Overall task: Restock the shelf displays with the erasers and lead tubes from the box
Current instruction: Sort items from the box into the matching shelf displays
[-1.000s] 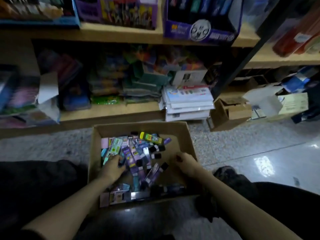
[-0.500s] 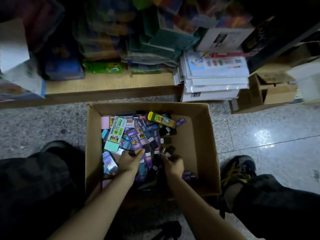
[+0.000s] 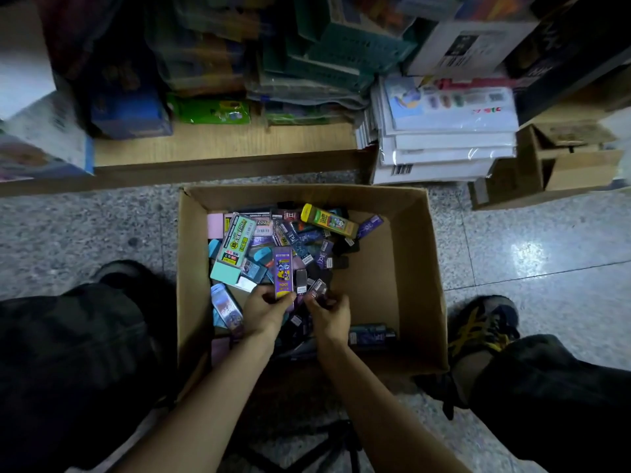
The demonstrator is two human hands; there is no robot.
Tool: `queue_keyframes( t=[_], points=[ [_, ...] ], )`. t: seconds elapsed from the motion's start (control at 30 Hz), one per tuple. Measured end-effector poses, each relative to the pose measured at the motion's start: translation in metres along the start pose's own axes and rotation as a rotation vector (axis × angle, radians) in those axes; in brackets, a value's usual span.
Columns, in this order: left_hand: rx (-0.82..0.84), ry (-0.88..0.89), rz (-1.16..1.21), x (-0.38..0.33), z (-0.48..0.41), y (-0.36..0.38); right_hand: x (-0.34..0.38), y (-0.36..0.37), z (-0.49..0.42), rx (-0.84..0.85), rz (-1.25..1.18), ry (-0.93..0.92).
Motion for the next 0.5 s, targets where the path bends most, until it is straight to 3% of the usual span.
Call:
queue_keyframes(
  t=[0.17, 0.27, 0.5],
  points=[
    [0.058, -0.015, 0.042, 0.005, 0.006, 0.008, 0.002, 0.0, 0.001, 0.051, -0.106, -0.015],
    [0.111, -0.04, 0.045, 0.01, 0.008, 0.012, -0.001, 0.014, 0.001, 0.191, -0.283, 0.055],
    [0.288, -0.051, 0.093, 0.004, 0.01, 0.017, -0.002, 0.014, 0.003, 0.355, -0.285, 0.074]
  ],
)
Point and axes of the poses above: each hand's wrist, its own z-axis away from the middle knuckle, its own y-axis out of the palm, x = y × z, the point moved 9 cm from there along -z, towards the middle knuckle, and after that the axes turned 11 degrees about x, right-handed, at the moved point
